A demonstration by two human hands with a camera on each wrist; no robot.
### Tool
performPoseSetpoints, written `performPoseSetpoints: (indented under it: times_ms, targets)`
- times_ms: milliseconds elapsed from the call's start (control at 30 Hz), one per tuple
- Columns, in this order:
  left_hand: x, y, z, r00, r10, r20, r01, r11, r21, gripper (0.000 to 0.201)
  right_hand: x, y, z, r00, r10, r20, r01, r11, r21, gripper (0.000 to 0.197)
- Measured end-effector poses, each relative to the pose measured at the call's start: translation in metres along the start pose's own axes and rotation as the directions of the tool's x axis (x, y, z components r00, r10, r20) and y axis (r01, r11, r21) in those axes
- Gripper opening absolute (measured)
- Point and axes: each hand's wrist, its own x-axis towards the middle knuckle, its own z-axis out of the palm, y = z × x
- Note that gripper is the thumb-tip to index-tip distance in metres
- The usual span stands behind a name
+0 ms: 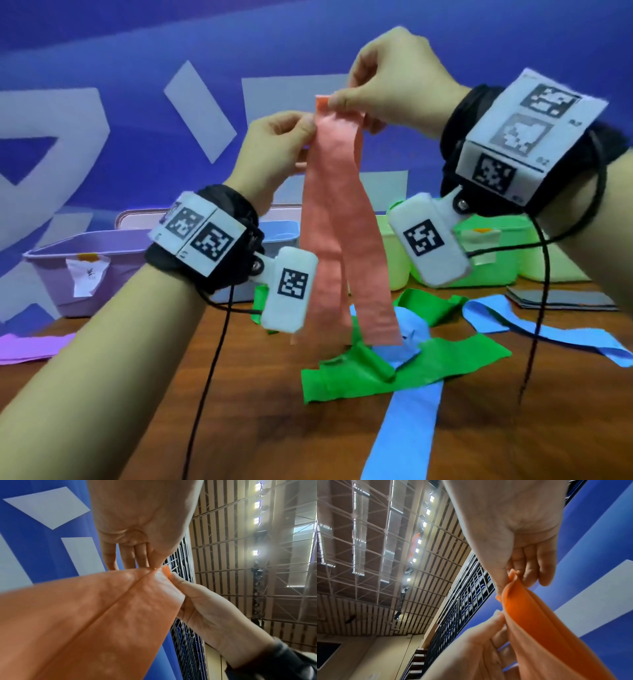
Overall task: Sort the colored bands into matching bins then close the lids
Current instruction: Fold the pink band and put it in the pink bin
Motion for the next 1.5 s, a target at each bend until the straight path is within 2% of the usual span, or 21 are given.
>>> performPoseSetpoints:
  times_ms: [100,233,300,367,500,633,733,900,967,1067,1267,1500]
  targets:
    - [-0.006,0.000,-0.002,0.999,-0.044,0.004,0.045,0.998,-0.041,0.023,0.005,-0.003,-0.006,0.997,0.076,0.001,-0.076,0.996,0.052,0.032]
    - [-0.025,-0.010,0.001,0.980,-0.121,0.155,0.117,0.993,0.036,0.055,0.004,-0.001,-0.003,0.984,0.169,0.055,-0.175,0.975,0.136,0.031]
    - [-0.034,-0.014,0.004,0.966,-0.145,0.212,0.119,0.984,0.130,0.071,0.001,-0.001,-0.001,0.978,0.192,0.079,-0.203,0.964,0.170,0.030]
    - [-0.040,-0.017,0.008,0.966,-0.155,0.206,0.109,0.970,0.216,0.074,-0.002,-0.002,-0.001,0.975,0.204,0.092,-0.218,0.958,0.185,0.029]
    - [-0.040,-0.022,0.009,0.980,-0.172,0.104,0.142,0.958,0.248,0.083,-0.001,-0.008,-0.006,0.976,0.206,0.075,-0.217,0.956,0.199,0.026]
    - [-0.041,-0.021,0.012,0.963,-0.194,0.189,0.158,0.970,0.187,0.078,-0.002,-0.009,-0.013,0.973,0.224,0.060,-0.231,0.942,0.244,0.026]
    - [-0.043,-0.019,0.024,0.971,-0.148,0.186,0.117,0.979,0.168,0.076,-0.006,-0.008,-0.012,0.970,0.235,0.068,-0.244,0.928,0.281,0.027]
    - [-0.040,-0.023,0.046,0.960,-0.182,0.211,0.133,0.965,0.225,0.058,-0.009,-0.008,-0.010,0.967,0.251,0.045,-0.252,0.919,0.304,0.025]
    - [-0.040,-0.028,0.047,0.952,-0.220,0.211,0.186,0.968,0.171,0.049,-0.009,-0.003,-0.013,0.964,0.266,0.025,-0.261,0.915,0.307,0.025]
    - [-0.044,-0.036,0.041,0.902,-0.315,0.295,0.289,0.949,0.127,0.042,-0.009,0.010,-0.020,0.951,0.308,-0.022,-0.285,0.903,0.323,0.025]
    - [-0.054,-0.061,0.005,0.764,-0.447,0.466,0.315,0.888,0.335,0.040,-0.013,0.049,-0.021,0.890,0.455,-0.035,-0.410,0.831,0.376,0.018]
    - [-0.063,-0.082,-0.035,0.598,-0.634,0.490,0.281,0.738,0.613,0.036,-0.031,0.089,-0.002,0.819,0.573,0.006,-0.519,0.738,0.432,0.025]
